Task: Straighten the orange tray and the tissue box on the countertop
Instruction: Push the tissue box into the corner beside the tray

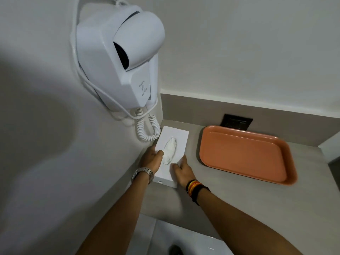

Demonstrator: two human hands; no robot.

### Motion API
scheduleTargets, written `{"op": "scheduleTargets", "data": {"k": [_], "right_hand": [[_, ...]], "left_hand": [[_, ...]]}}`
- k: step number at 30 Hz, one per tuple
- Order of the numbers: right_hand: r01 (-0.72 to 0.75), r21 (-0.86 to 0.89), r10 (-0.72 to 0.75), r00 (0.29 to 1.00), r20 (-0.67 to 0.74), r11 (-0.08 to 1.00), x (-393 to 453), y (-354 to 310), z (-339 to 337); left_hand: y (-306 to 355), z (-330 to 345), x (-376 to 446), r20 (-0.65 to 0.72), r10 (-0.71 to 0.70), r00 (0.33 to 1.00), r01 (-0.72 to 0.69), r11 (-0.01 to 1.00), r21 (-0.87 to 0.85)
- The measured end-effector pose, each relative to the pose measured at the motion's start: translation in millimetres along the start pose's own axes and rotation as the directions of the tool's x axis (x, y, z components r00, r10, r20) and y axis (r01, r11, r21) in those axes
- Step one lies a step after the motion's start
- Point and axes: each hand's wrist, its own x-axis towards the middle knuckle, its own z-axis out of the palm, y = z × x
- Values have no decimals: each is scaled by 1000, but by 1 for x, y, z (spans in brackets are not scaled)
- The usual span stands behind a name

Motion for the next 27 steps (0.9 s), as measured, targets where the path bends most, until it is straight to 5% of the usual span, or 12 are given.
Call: {"op": "scheduleTargets", "data": {"k": [9, 13, 19, 23, 27], "right_hand": [[-29, -67, 31, 999, 35, 997, 14, 7, 9], [97, -117, -100, 995, -20, 988, 1, 18, 8], [263, -691, -420, 905, -66, 674, -33, 89, 5], [224, -830, -380, 925, 15, 511, -42, 123, -1], [190, -849, -319, 947, 26, 492, -44, 131, -4]], "left_hand": [[-16, 1, 12, 0, -32, 999, 32, 999, 4], [-24, 11, -5, -94, 105, 990, -85, 976, 201], [-76, 48, -81, -112, 497, 861, -353, 741, 571], [-105, 71, -111, 10, 517, 856, -384, 622, 683], [-109, 80, -114, 76, 471, 879, -366, 566, 739]]}}
